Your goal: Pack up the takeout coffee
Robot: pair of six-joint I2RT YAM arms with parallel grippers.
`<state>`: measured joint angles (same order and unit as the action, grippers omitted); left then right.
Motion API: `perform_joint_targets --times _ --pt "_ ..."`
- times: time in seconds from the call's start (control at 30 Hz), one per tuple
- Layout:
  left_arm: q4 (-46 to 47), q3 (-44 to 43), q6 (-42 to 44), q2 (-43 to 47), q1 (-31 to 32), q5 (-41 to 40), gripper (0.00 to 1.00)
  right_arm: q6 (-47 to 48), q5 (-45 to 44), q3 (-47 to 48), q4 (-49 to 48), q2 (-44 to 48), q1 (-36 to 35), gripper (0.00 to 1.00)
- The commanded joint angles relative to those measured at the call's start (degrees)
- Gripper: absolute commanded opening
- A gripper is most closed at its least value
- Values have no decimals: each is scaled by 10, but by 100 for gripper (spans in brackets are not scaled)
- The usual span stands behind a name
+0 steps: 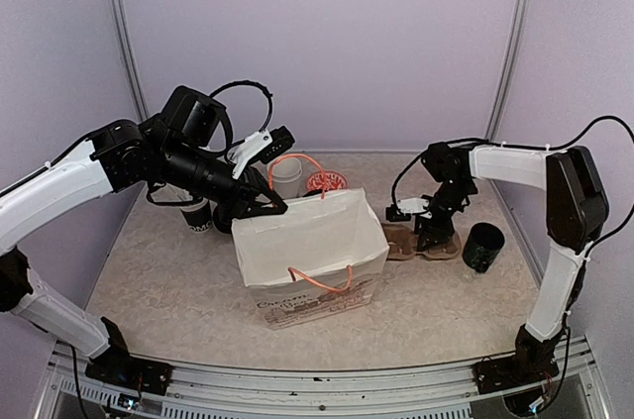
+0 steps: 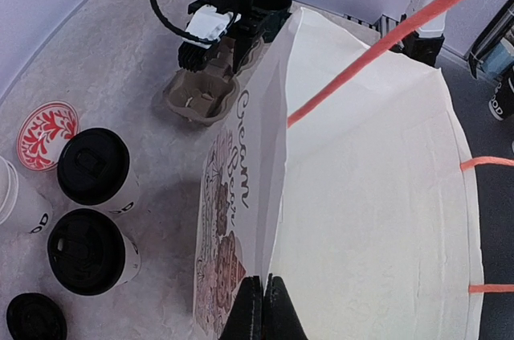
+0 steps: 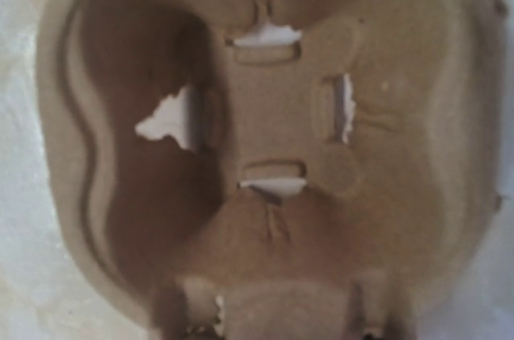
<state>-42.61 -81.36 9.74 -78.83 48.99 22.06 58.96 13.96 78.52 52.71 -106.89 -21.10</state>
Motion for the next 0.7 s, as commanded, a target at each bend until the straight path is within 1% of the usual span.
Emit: perform_joint_targets --times 0.0,0.3,0.4,0.47,0.53,0.6,0.67 --pt "13 -8 10 -2 -4 8 0 12 -3 14 8 -18 5 52" --pt "19 -1 12 -8 -8 15 0 7 -7 15 9 -32 5 36" --pt "20 0 12 -8 -8 18 0 2 -13 13 3 -31 5 35" --pt "21 0 12 -7 -9 18 0 -3 -17 11 -6 -26 5 38" --pt "22 2 12 -6 -9 18 0 -5 -18 7 -11 -22 5 38" --pt "22 3 12 -5 -9 19 0 -7 -17 8 -11 -19 5 34" --pt "23 3 12 -5 -9 20 0 -12 -17 9 -10 -17 5 26"
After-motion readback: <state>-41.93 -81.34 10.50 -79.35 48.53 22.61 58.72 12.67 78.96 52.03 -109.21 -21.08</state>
